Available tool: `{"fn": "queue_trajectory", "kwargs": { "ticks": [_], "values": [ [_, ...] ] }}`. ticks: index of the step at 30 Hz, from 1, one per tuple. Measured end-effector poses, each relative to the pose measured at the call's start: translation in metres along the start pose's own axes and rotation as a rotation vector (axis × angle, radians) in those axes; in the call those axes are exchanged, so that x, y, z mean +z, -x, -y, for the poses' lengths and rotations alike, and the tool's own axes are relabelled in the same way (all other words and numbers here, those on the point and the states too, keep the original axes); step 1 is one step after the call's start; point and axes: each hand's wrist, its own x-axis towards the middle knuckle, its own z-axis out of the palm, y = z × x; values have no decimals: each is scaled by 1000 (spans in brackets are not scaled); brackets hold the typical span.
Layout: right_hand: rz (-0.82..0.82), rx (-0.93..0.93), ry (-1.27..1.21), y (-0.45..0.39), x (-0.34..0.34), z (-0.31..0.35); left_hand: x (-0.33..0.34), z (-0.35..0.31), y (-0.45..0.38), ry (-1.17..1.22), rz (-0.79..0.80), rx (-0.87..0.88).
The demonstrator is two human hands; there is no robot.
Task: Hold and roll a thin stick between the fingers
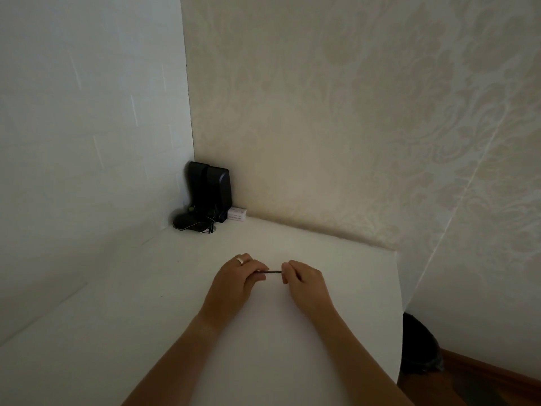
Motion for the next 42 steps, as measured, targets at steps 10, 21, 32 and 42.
{"fn": "queue_trajectory", "kwargs": {
  "ticks": [10, 21, 32, 42],
  "values": [
    [-85, 116, -71, 3, 18, 4, -2, -3, 1, 48, -18, -43],
    [-64, -84, 79, 0, 18, -4, 6, 6, 0, 18, 69, -26],
    [-52, 65, -119, 5, 5, 2, 1, -3, 0, 63, 96, -13],
    [-33, 95, 1, 3, 12, 5, 2, -6, 1, 28, -8, -2]
  ]
}}
